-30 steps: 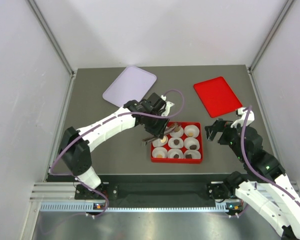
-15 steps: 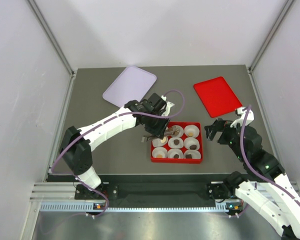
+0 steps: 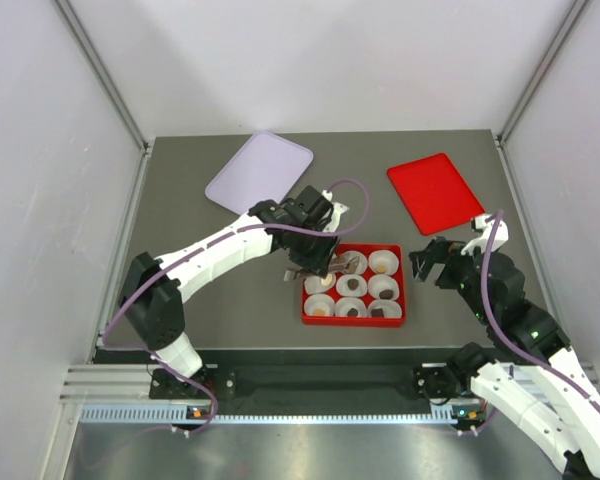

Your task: Pack the chocolate

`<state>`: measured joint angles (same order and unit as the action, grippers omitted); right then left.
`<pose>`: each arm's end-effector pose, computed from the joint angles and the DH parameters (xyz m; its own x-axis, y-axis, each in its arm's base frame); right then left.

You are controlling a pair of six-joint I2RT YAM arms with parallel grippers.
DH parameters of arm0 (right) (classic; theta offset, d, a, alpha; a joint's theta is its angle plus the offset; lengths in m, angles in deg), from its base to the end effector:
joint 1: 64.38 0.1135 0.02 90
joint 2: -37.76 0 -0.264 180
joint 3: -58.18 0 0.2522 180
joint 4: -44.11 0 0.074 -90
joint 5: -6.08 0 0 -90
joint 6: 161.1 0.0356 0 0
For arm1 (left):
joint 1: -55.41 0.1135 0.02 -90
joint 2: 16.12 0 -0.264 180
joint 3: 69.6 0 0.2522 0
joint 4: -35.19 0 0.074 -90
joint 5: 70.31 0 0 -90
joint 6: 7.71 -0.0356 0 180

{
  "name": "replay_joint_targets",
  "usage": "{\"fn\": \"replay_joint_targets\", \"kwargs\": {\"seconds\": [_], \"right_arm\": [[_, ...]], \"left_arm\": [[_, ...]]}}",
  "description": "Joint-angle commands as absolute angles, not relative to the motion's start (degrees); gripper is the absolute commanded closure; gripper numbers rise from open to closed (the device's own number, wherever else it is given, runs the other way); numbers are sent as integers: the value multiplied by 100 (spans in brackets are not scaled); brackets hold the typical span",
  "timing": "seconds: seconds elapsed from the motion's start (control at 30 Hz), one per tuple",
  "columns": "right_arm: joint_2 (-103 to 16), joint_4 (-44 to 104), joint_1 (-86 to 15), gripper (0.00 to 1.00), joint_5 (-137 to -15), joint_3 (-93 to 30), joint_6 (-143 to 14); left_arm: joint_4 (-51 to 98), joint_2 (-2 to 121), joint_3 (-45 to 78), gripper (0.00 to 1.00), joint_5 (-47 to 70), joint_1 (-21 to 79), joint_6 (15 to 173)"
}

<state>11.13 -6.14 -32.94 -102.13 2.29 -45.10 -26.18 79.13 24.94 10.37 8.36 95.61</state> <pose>0.0951 0.0451 0.3165 -0.3828 0.2541 -0.8882 -0.0876 0.9471 0.3087 0.2325 -0.2582 0.2768 -0.7642 0.4872 -0.4227 0.6144 0.7493 -0.2471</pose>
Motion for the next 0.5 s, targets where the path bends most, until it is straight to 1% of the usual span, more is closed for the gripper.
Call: {"fn": "replay_joint_targets", "kwargs": {"seconds": [0.0, 0.37, 0.43, 0.47], "right_arm": [[1175, -463, -3345, 0, -10255, 117, -4517], [1166, -463, -3345, 0, -10255, 91, -4509], [1166, -463, -3354, 0, -10229, 91, -4491], [1175, -472, -3345, 0, -10220, 91, -4491]], "left_arm": [[-2480, 7828, 2783, 55, 1099, 803, 9521], [-2532, 7600, 3407, 59, 1319, 812, 9723], [-2559, 7608, 3644, 60, 1467, 821, 9758], [-2515, 7634, 3784, 60, 1790, 830, 9793]]}}
